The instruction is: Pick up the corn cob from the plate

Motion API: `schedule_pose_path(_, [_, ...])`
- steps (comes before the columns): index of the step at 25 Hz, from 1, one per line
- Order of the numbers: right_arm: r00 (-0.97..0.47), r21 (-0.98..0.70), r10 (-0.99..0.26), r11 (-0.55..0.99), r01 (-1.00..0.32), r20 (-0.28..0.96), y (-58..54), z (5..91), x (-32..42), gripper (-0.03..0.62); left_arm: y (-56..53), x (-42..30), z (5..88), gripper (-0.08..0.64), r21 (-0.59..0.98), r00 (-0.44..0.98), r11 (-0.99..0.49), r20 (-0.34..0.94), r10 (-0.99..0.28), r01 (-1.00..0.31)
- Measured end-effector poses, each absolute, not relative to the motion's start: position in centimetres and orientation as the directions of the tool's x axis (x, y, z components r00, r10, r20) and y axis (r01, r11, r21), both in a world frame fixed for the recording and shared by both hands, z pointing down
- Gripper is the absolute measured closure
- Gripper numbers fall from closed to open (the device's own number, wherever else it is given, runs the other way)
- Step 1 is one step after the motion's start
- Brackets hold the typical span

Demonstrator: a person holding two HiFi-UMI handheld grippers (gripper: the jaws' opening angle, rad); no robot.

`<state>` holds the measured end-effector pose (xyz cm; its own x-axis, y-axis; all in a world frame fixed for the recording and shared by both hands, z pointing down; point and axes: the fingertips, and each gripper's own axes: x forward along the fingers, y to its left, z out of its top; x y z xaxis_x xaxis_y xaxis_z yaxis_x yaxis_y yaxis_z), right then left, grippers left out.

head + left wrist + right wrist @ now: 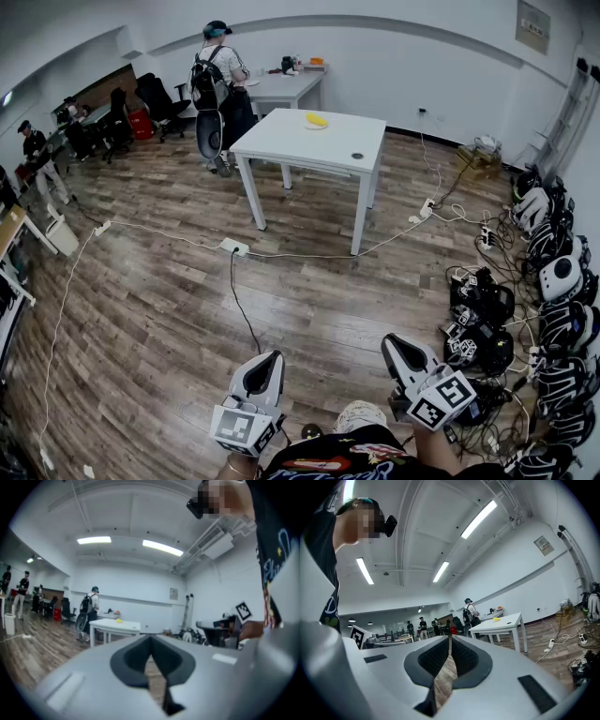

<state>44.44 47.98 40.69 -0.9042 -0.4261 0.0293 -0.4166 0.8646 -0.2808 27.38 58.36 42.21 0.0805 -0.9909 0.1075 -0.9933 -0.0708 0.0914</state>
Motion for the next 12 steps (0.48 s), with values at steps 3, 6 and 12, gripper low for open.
schedule_pose_path(3, [-0.908, -0.257, -0.417, 0.875, -0.411, 0.033, 44.5, 40.7, 41.6, 0.565, 54.6, 25.3, 41.4, 0.572, 0.066, 0.089, -0.085, 0.062, -0.994, -0.994])
schedule_pose_path(6, [-0.906, -0.276, -0.419, 0.866, -0.417, 0.055, 41.2, 41.6, 39.4, 0.565, 51.4, 23.0, 41.7, 0.572, 0.061, 0.09, -0.086, 0.069, -0.994, -0.994])
schedule_pose_path(12, [-0.907, -0.327, -0.415, 0.85, -0.414, 0.071, 30.9, 43.8, 34.3, 0.565, 44.3, 17.0, 41.9, 0.572, 0.062, 0.005, 0.001, 0.107, -0.994, -0.998])
